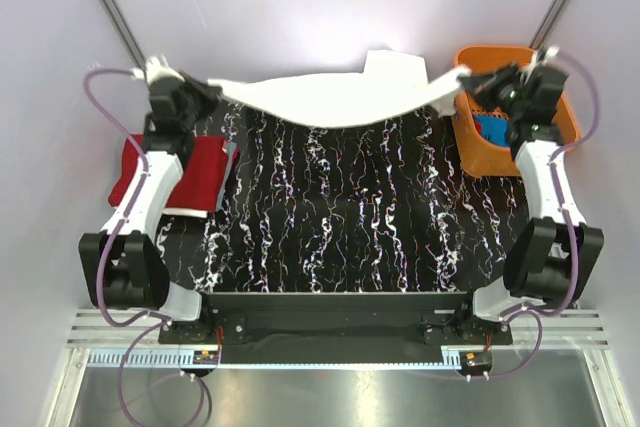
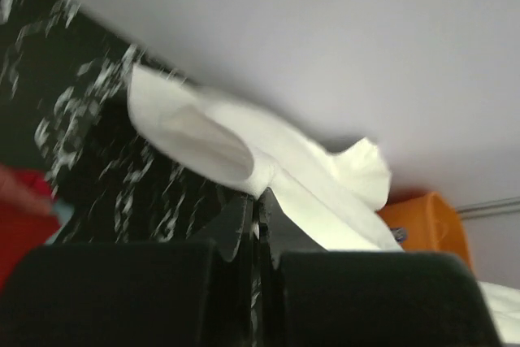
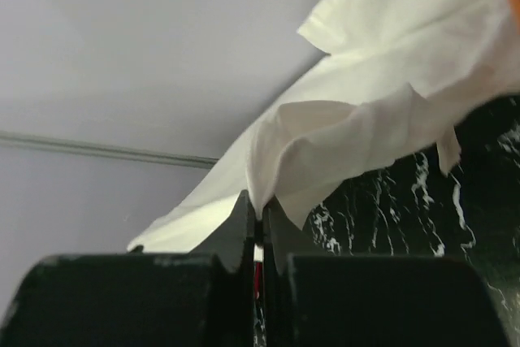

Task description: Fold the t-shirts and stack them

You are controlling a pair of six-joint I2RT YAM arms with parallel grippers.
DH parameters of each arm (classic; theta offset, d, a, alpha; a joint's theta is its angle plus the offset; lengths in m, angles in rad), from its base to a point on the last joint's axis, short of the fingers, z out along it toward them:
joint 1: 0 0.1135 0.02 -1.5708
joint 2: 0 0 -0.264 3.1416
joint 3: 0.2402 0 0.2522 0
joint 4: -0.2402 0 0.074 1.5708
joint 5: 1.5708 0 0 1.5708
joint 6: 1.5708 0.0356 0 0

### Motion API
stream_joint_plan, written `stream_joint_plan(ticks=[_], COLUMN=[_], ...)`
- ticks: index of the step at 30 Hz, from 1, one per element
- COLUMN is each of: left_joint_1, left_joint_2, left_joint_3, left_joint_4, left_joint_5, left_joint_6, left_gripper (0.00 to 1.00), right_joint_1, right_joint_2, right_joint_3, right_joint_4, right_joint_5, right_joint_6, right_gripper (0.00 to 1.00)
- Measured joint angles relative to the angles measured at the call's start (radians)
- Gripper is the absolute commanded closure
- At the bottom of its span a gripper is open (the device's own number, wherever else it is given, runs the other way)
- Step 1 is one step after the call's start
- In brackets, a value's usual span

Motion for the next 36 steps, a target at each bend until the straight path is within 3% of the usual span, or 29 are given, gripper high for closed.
stream_joint_plan(ticks=[6, 12, 18, 25, 28, 30, 32, 33, 34, 36], left_joint_1=[0.000, 0.001, 0.001, 0.001, 0.001, 0.001, 0.001, 0.001, 0.001, 0.001], left_joint_2=[-0.075, -0.294, -0.521, -0.814, -0.923, -0.959, -0.977, -0.983, -0.990, -1.013], left_joint_3=[-0.494, -0.781, -0.926, -0.998, -1.028, -1.039, -1.043, -1.043, -1.043, -1.043], left_joint_4=[0.130, 0.177, 0.086, -0.172, -0.277, -0.331, -0.381, -0.407, -0.426, -0.467], left_joint_5=[0.023, 0.018, -0.027, -0.114, -0.145, -0.159, -0.175, -0.185, -0.192, -0.203], left_joint_6=[-0.080, -0.126, -0.125, -0.125, -0.130, -0.132, -0.128, -0.129, -0.128, -0.127], left_gripper=[1.00, 1.00, 1.00, 0.98, 0.96, 0.92, 0.72, 0.66, 0.54, 0.45], right_joint_1=[-0.033, -0.037, -0.037, -0.037, -0.037, -0.037, -0.037, -0.037, -0.037, -0.037], right_joint_2=[-0.051, -0.336, -0.669, -0.997, -1.107, -1.158, -1.189, -1.199, -1.207, -1.230], right_joint_3=[-0.487, -0.771, -0.969, -1.021, -1.021, -1.021, -1.021, -1.020, -1.019, -1.017], right_joint_4=[0.076, 0.103, -0.030, -0.346, -0.459, -0.521, -0.584, -0.617, -0.647, -0.696], right_joint_5=[0.002, 0.060, 0.219, 0.375, 0.422, 0.439, 0.456, 0.460, 0.462, 0.483], right_joint_6=[0.059, 0.057, 0.056, 0.058, 0.057, 0.053, 0.051, 0.049, 0.052, 0.048], right_gripper=[1.00, 1.00, 0.98, 0.93, 0.86, 0.72, 0.68, 0.56, 0.50, 0.44])
